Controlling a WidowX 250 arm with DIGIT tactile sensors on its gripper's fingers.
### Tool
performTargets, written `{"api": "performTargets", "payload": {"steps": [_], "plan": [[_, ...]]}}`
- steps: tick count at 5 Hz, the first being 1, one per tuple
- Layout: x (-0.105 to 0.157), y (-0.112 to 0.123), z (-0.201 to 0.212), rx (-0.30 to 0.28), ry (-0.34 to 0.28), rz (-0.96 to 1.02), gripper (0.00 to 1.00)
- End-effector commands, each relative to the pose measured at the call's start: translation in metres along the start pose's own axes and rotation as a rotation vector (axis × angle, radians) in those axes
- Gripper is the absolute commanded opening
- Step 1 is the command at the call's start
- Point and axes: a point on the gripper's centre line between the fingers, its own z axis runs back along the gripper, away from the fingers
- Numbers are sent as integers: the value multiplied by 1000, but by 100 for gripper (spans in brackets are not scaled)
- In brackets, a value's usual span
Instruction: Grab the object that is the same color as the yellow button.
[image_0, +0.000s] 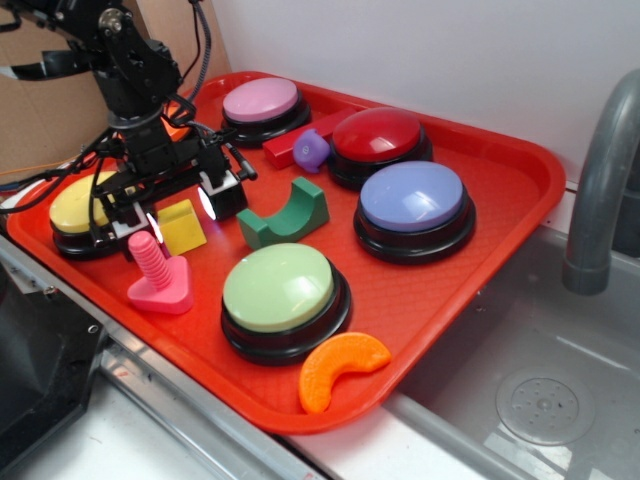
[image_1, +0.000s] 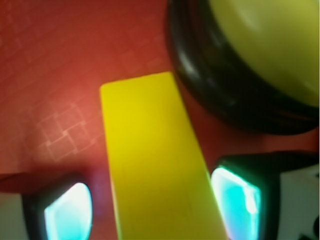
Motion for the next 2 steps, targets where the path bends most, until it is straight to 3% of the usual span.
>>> {"api": "performTargets", "payload": {"steps": [1,2], "plan": [[0,-1,5,-10,33,-123,0],[-1,-10,18,-24,21,-218,0]]}}
